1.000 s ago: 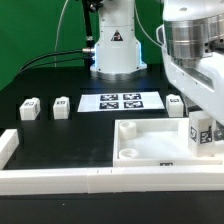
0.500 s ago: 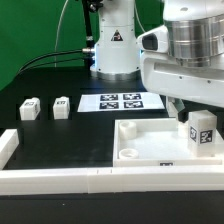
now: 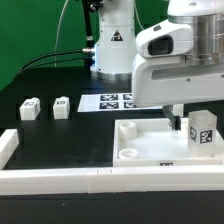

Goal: Assemble one leg

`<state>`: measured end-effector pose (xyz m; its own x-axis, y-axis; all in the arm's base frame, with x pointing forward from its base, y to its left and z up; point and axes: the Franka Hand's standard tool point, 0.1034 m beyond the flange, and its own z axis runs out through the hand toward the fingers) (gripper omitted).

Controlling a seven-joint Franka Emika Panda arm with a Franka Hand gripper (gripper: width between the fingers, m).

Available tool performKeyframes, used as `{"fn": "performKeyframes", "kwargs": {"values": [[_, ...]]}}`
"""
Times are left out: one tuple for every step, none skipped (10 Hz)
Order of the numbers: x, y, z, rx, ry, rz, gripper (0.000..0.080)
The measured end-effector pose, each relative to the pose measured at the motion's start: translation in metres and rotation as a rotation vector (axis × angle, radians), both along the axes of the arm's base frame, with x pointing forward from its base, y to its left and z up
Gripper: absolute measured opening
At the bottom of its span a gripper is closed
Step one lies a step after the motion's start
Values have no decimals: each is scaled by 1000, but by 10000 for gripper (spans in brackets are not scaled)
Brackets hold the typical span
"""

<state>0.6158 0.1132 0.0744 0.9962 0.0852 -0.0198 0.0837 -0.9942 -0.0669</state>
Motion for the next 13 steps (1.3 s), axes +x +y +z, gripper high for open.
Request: {"fn": "performKeyframes", "kwargs": {"values": [[1,-1,0,2,-12,91,649],[1,-1,0,3,-14,110,649],[1,-1,0,3,-14,110,649],[1,-1,0,3,-14,110,649],[1,-1,0,3,-14,110,561],[1,-1,0,3,-14,110,561],[1,-1,0,3,-14,110,360],[1,-1,0,2,-14,110,291],[1,-1,0,3,-13,106,291],[1,-1,0,3,-11,73,291],[1,-1,0,3,-11,76,291],[1,0,0,3,-10,60,291],[1,0,0,6,-4,-71,291]]}}
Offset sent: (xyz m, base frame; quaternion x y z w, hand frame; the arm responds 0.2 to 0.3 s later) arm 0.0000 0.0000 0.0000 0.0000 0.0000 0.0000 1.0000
